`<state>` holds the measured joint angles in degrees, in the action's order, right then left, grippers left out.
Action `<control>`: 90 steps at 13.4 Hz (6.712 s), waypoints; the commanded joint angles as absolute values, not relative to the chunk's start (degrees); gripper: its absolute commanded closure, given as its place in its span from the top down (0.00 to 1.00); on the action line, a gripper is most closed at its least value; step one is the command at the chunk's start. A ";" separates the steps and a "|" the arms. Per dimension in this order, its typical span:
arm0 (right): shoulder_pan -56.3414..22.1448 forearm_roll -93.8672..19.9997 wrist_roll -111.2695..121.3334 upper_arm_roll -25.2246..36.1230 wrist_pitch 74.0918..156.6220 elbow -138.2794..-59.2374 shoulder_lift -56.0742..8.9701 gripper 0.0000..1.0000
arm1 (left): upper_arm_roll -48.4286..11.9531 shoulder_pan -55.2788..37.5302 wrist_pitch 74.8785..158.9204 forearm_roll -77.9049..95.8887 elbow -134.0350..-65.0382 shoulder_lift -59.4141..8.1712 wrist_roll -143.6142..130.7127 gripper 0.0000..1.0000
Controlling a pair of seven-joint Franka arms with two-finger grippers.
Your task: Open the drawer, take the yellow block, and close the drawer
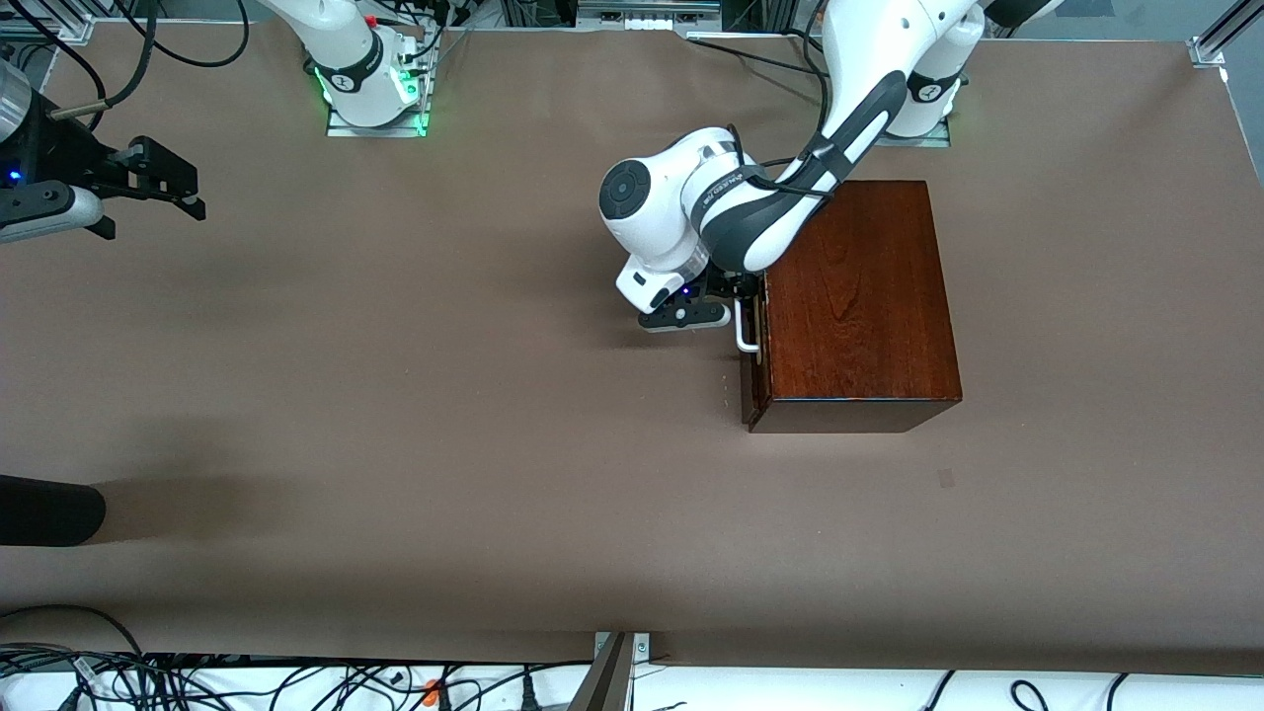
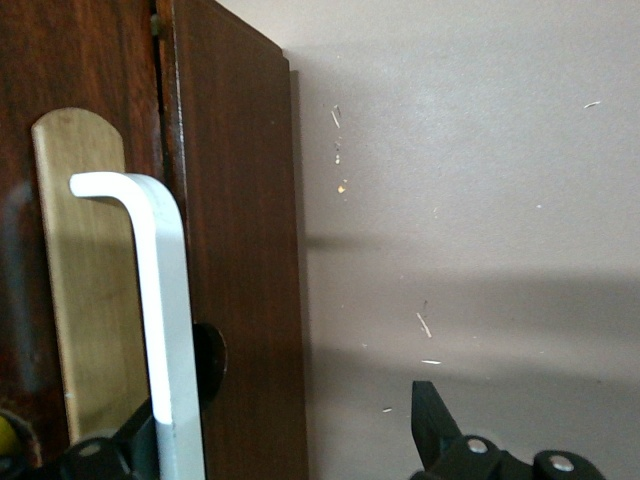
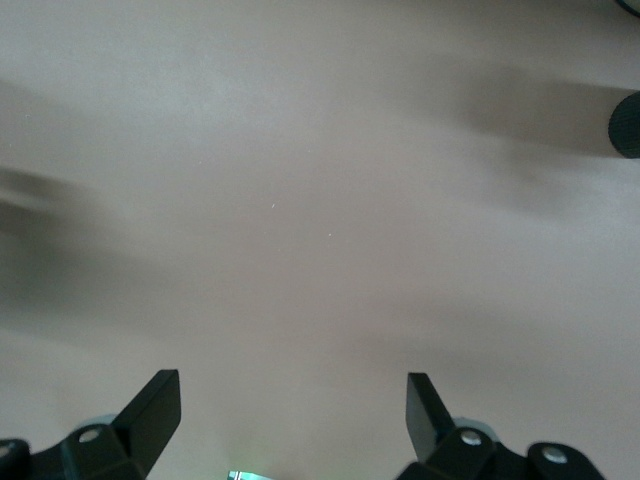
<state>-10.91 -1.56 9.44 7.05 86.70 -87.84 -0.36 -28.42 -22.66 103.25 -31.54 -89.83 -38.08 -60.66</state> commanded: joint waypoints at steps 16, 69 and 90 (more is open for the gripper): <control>-10.99 -1.85 10.19 7.38 86.04 -87.54 -0.18 1.00 | -28.48 -33.83 103.89 -32.61 -70.85 -49.39 -68.20 1.00; -17.21 -3.42 16.39 4.94 87.63 -87.63 -8.96 1.00 | 0.97 -3.51 90.26 1.76 -86.92 -5.36 1.41 1.00; -53.53 2.90 21.53 0.00 114.86 -72.07 -39.19 1.00 | 0.88 -3.78 90.35 0.88 -84.64 -6.94 1.58 1.00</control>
